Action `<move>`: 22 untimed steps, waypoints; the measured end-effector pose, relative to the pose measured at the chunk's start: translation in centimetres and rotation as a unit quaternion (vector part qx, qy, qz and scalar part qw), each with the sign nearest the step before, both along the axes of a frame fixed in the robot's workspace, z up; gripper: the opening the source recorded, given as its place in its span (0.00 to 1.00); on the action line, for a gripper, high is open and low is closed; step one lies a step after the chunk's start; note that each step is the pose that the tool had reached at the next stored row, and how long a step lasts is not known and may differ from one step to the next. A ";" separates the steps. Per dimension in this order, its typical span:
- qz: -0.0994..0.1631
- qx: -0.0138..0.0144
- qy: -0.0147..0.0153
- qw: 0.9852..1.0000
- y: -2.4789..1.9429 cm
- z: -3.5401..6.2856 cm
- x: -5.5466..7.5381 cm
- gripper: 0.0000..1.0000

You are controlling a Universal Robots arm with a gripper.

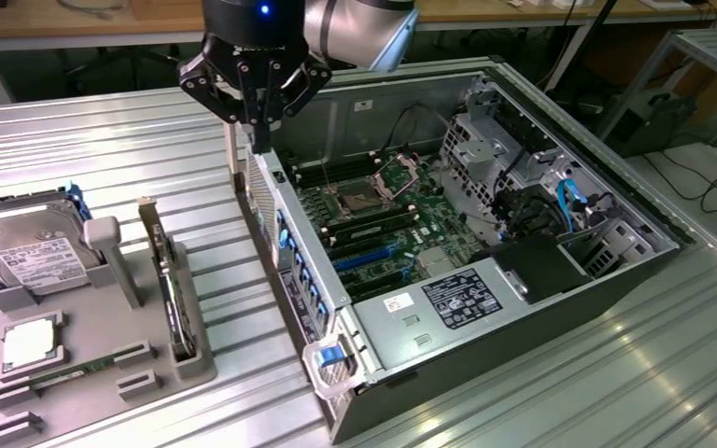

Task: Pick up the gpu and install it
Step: 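Reach for the gpu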

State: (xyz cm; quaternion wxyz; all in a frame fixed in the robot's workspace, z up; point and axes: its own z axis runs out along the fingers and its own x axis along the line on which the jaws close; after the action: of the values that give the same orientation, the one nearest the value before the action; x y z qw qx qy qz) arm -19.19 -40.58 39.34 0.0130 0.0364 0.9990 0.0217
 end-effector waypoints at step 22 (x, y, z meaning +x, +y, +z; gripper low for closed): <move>0.000 0.000 0.000 1.000 -0.25 0.00 -1.6 0.11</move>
State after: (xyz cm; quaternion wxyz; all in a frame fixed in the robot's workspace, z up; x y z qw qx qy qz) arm -20.76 -40.83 39.33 0.0131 0.0364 0.9990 0.0217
